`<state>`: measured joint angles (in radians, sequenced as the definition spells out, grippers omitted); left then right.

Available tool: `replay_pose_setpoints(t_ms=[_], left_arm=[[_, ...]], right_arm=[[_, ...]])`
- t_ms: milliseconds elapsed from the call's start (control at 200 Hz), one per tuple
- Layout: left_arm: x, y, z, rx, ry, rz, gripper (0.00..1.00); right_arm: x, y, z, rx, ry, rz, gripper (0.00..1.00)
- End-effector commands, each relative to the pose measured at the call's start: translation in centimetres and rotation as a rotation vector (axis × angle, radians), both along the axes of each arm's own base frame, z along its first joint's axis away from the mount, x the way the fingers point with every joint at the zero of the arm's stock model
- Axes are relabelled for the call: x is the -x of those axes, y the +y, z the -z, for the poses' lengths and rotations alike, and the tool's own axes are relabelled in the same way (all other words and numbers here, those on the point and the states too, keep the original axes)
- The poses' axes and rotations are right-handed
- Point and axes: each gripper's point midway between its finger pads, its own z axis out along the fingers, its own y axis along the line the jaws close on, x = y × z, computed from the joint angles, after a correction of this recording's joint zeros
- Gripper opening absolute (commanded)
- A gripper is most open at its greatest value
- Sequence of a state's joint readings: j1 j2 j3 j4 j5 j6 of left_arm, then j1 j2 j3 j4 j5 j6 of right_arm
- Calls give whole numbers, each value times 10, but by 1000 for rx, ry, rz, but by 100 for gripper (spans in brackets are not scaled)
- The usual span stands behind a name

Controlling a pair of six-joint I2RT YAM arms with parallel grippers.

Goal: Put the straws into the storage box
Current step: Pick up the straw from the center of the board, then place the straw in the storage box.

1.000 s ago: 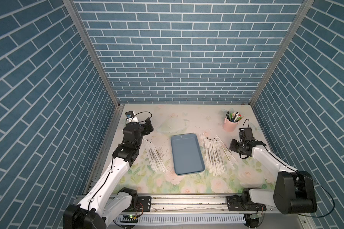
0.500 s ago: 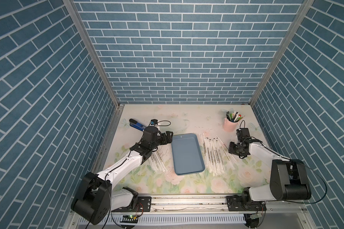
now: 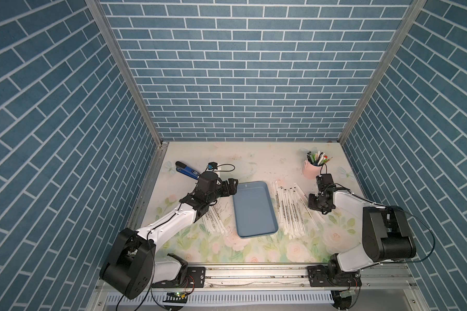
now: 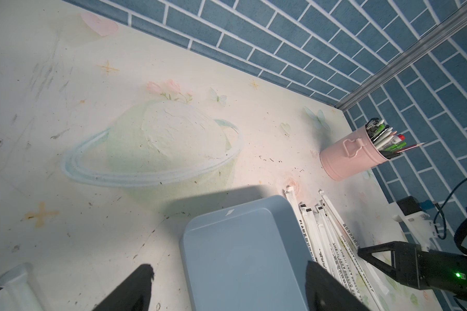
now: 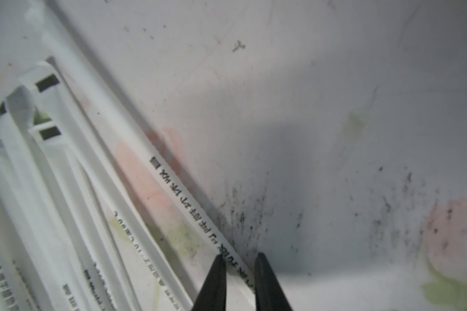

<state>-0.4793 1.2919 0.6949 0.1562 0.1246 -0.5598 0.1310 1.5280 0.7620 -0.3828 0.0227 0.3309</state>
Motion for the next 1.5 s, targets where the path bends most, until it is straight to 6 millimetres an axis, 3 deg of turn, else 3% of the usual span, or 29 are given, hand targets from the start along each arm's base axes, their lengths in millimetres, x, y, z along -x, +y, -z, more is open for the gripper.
replay_pose_setpoints(t_ms=[0, 275, 740, 920, 1025, 1165, 1265, 1350, 1495], left_arm=[[4, 1, 8, -7, 11, -6, 91], [4, 5, 7, -3, 17, -35, 88], [2, 18, 5, -15, 32, -110, 85], [9, 42, 3, -63, 72, -204, 78], [17, 60, -3, -70, 84, -261, 79], [31, 92, -2, -85, 112, -348, 81], [43, 114, 3, -72, 126, -399, 83], [49, 126, 3, -49, 121, -426, 84], [51, 136, 1, -37, 114, -448, 84]], right_arm=[[9, -1, 12, 51, 52, -33, 15], [8, 4, 1, 92, 46, -78, 6], [-4, 30, -48, 62, -27, -142, 1], [6, 93, -82, -75, -97, -213, 0], [16, 152, -107, -277, -182, -204, 0], [29, 232, -126, -480, -277, -227, 0], [40, 282, -125, -581, -309, -266, 0], [52, 313, -112, -610, -290, -293, 0], [73, 331, -83, -635, -185, -287, 0]])
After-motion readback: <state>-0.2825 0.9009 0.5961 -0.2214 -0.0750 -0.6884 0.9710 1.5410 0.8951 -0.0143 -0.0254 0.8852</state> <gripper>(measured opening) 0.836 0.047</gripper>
